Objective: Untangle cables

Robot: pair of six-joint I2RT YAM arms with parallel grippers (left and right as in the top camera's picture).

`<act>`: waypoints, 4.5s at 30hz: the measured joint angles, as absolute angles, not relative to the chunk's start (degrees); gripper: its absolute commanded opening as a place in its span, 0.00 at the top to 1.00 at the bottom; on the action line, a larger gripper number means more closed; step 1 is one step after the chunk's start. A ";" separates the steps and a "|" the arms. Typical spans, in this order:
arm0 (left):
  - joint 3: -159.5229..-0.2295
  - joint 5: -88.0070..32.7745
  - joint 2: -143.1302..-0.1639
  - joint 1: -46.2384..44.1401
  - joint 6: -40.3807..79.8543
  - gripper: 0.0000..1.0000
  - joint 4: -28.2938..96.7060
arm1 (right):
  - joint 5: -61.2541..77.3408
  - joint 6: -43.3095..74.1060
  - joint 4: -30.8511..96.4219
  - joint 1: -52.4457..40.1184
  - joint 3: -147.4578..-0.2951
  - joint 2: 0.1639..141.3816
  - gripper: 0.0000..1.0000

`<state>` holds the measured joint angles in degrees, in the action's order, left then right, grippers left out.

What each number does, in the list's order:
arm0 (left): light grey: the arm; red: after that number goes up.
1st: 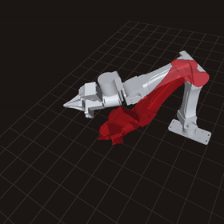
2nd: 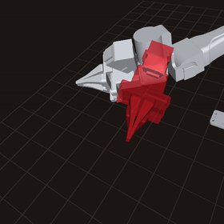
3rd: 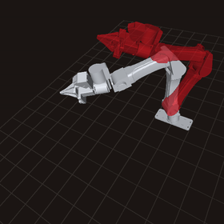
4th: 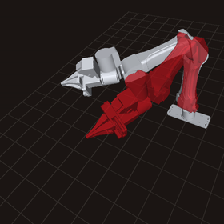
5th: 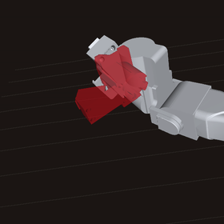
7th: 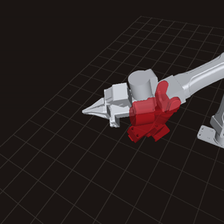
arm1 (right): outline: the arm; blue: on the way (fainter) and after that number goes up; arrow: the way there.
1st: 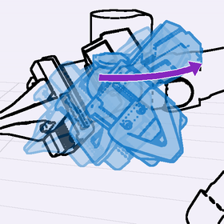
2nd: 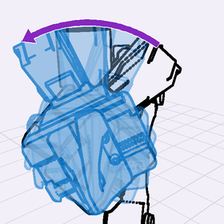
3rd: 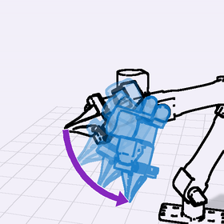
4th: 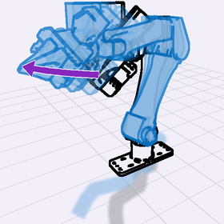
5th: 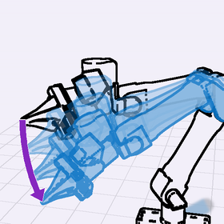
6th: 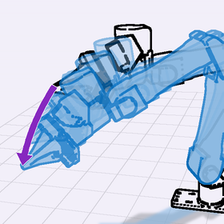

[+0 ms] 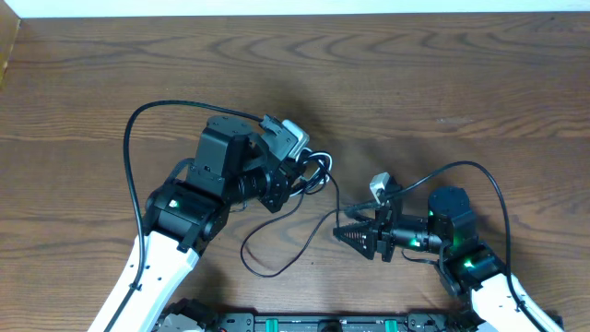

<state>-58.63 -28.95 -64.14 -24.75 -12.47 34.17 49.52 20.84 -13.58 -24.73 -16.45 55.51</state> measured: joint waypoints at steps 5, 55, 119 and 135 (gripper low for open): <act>-58.63 -31.33 -64.16 -24.75 -19.77 0.92 34.70 | 49.50 30.24 -18.48 -23.88 -16.45 55.51 0.18; -58.63 3.40 -67.51 -54.61 -28.36 0.92 27.55 | 42.46 109.10 -27.29 -17.12 -16.45 55.55 0.45; -57.84 4.10 -78.52 -56.71 14.61 0.81 25.50 | 29.65 89.32 -20.49 -20.12 -17.12 61.12 0.99; -57.84 12.27 -77.97 -58.30 14.57 0.92 26.20 | 29.21 87.22 -17.39 -20.16 -17.98 61.10 0.99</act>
<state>-57.84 12.27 -77.97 -58.30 14.57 26.20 29.21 87.22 -17.39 -20.16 -17.98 61.10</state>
